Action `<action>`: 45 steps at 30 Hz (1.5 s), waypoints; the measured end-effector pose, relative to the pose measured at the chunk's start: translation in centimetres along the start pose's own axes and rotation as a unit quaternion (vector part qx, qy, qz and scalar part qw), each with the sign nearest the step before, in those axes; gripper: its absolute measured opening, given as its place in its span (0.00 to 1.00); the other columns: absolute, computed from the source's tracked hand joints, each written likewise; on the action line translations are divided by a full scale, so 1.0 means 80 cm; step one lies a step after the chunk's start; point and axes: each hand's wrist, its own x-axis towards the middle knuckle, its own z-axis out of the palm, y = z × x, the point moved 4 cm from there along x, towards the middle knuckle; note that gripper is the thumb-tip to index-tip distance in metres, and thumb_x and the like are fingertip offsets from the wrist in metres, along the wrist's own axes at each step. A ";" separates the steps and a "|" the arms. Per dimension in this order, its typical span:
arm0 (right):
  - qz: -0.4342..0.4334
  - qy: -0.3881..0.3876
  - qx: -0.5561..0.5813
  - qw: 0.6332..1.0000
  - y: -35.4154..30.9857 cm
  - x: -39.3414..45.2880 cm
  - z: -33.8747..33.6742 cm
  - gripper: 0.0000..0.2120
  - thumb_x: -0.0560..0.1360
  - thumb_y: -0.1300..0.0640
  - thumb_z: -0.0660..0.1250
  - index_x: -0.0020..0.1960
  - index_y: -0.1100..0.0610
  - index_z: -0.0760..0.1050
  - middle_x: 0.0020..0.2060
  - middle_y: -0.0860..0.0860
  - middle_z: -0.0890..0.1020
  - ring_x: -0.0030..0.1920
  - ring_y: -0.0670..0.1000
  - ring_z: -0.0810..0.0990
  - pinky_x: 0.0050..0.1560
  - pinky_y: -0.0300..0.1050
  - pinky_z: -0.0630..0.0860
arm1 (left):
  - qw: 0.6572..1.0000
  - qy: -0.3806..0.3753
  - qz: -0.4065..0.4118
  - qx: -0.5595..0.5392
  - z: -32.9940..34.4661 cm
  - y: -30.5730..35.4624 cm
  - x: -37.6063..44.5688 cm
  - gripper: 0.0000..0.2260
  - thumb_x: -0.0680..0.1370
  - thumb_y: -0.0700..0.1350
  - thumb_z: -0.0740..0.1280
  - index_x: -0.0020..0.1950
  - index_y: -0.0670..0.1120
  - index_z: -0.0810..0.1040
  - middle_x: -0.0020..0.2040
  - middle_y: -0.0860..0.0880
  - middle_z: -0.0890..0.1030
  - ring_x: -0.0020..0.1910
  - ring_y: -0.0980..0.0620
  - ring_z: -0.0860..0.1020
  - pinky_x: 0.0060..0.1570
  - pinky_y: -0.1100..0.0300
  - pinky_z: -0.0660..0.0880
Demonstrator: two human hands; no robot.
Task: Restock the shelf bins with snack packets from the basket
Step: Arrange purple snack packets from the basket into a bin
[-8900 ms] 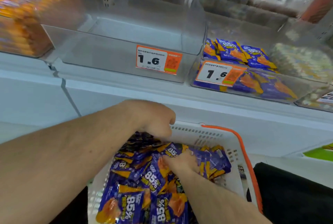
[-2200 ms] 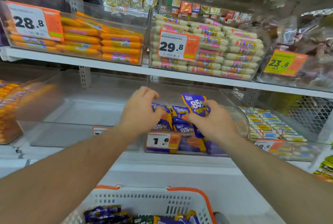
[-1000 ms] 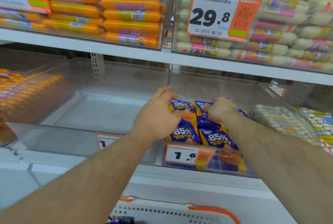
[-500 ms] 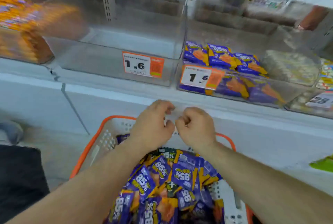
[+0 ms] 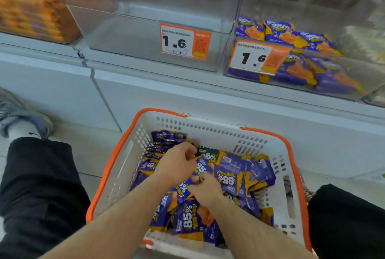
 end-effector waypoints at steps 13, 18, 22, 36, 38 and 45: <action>-0.013 0.045 0.019 0.999 -0.059 -0.018 -0.166 0.13 0.78 0.67 0.57 0.57 0.61 0.78 0.40 0.59 0.79 0.36 0.55 0.76 0.34 0.43 0.65 | 0.997 0.018 -0.033 -0.067 -0.017 0.015 0.008 0.27 0.78 0.48 0.68 0.75 0.47 0.65 0.69 0.50 0.72 0.58 0.54 0.73 0.54 0.60 0.71; -0.047 0.080 0.113 0.989 -0.095 -0.065 -0.260 0.08 0.81 0.64 0.60 0.48 0.58 0.77 0.43 0.59 0.82 0.38 0.54 0.79 0.40 0.47 0.79 | 0.986 0.014 0.035 -0.164 -0.025 0.087 0.016 0.08 0.78 0.43 0.68 0.56 0.48 0.79 0.51 0.55 0.82 0.49 0.56 0.80 0.55 0.53 0.76; -0.121 0.246 0.065 0.959 -0.124 -0.111 -0.319 0.06 0.78 0.55 0.67 0.52 0.51 0.70 0.45 0.52 0.79 0.41 0.51 0.78 0.43 0.44 0.78 | 0.966 0.084 0.101 -0.223 -0.051 0.153 0.015 0.10 0.76 0.37 0.70 0.43 0.53 0.80 0.44 0.54 0.84 0.50 0.52 0.82 0.52 0.54 0.77; -0.236 0.417 -0.018 0.878 -0.185 -0.174 -0.388 0.49 0.53 0.30 0.68 0.69 0.49 0.66 0.71 0.49 0.64 0.73 0.51 0.60 0.71 0.49 0.65 | 0.912 0.022 0.189 -0.364 -0.110 0.331 0.035 0.06 0.74 0.30 0.69 0.48 0.38 0.79 0.44 0.42 0.85 0.40 0.45 0.84 0.43 0.49 0.81; -0.230 0.416 0.036 0.879 -0.188 -0.170 -0.407 0.39 0.58 0.42 0.74 0.67 0.48 0.66 0.62 0.45 0.66 0.67 0.49 0.67 0.64 0.46 0.69 | 0.918 0.001 0.195 -0.345 -0.112 0.352 0.044 0.06 0.75 0.31 0.69 0.51 0.37 0.78 0.45 0.42 0.85 0.42 0.45 0.84 0.41 0.50 0.81; -0.164 0.463 -0.016 0.871 -0.181 -0.125 -0.514 0.32 0.63 0.39 0.70 0.64 0.47 0.71 0.59 0.49 0.73 0.61 0.54 0.73 0.62 0.52 0.72 | 0.947 0.123 0.289 -0.071 -0.130 0.397 0.120 0.13 0.80 0.56 0.61 0.43 0.50 0.77 0.39 0.49 0.82 0.39 0.49 0.80 0.43 0.48 0.79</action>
